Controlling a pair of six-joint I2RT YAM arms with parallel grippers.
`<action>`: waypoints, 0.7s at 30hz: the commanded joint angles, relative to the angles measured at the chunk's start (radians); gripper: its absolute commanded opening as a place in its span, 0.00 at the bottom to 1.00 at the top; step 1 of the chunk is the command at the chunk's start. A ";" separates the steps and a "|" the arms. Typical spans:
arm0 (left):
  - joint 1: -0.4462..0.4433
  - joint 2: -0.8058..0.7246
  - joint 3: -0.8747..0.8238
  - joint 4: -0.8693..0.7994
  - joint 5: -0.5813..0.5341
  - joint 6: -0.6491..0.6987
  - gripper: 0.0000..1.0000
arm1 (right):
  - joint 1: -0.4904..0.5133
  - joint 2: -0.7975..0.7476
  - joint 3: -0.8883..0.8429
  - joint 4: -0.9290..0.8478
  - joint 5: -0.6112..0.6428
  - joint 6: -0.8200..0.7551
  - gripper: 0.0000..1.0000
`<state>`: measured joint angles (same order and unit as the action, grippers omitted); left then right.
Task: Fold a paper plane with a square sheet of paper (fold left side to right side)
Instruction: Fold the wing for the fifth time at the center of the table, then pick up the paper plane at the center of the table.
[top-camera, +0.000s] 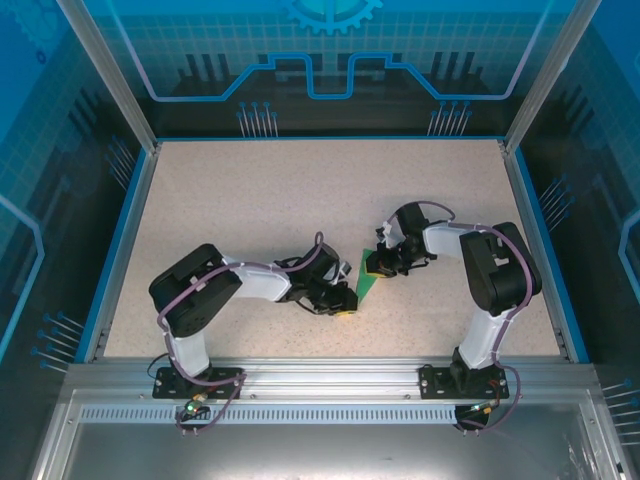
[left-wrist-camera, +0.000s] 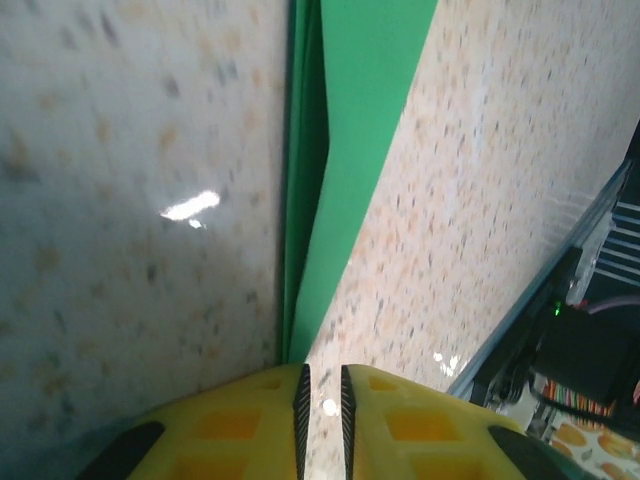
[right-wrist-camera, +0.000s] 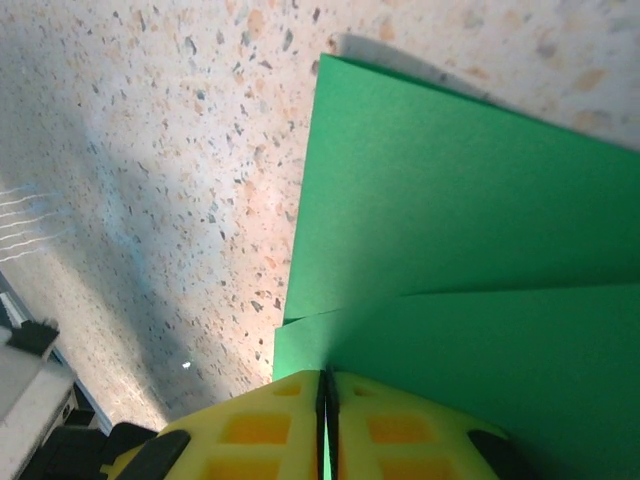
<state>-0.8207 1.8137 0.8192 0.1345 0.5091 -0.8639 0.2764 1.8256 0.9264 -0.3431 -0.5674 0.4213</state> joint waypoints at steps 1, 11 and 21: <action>-0.014 -0.069 -0.033 -0.070 0.058 0.046 0.20 | 0.000 -0.010 0.043 -0.032 0.027 -0.017 0.13; 0.044 -0.323 -0.055 -0.223 -0.176 0.118 0.49 | 0.008 -0.298 0.059 -0.143 0.267 0.000 0.44; 0.061 -0.381 0.030 -0.312 -0.398 0.180 0.69 | 0.191 -0.383 -0.104 -0.123 0.504 0.212 0.62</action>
<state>-0.7673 1.4387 0.7956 -0.1127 0.1959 -0.7280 0.4194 1.4265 0.8600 -0.4343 -0.1757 0.5434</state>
